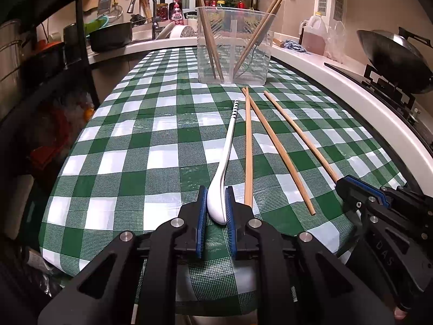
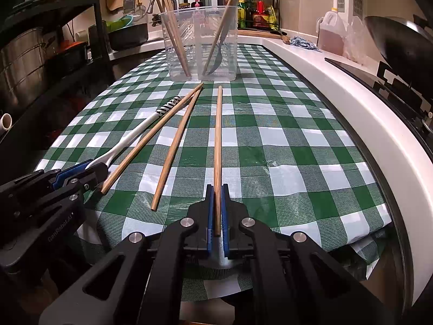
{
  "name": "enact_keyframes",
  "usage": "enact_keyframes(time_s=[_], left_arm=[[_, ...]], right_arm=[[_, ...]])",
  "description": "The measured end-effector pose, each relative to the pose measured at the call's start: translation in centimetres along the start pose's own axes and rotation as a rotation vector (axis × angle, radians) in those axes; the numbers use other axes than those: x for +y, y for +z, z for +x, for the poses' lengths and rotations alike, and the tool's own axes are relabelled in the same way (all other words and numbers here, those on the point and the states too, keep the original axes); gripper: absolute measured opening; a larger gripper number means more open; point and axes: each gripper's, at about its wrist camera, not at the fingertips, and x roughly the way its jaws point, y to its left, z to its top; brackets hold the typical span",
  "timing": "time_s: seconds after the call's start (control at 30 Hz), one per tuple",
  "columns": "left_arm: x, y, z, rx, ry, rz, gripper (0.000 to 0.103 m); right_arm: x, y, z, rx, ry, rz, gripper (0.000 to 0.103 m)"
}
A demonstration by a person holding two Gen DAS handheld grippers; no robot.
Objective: Organize utensils
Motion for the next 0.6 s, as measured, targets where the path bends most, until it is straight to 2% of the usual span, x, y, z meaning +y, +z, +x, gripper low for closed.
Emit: enact_keyframes(time_s=[0.2,0.6], left_arm=[[0.4,0.2,-0.6,-0.011,0.004,-0.01,0.011],[0.5,1.2,-3.7,-0.116,0.044,0.03,0.011]], right_arm=[[-0.7,0.2,-0.3,0.004,0.01,0.033,0.005],[-0.7,1.8,-4.0,-0.092,-0.01,0.018,0.005]])
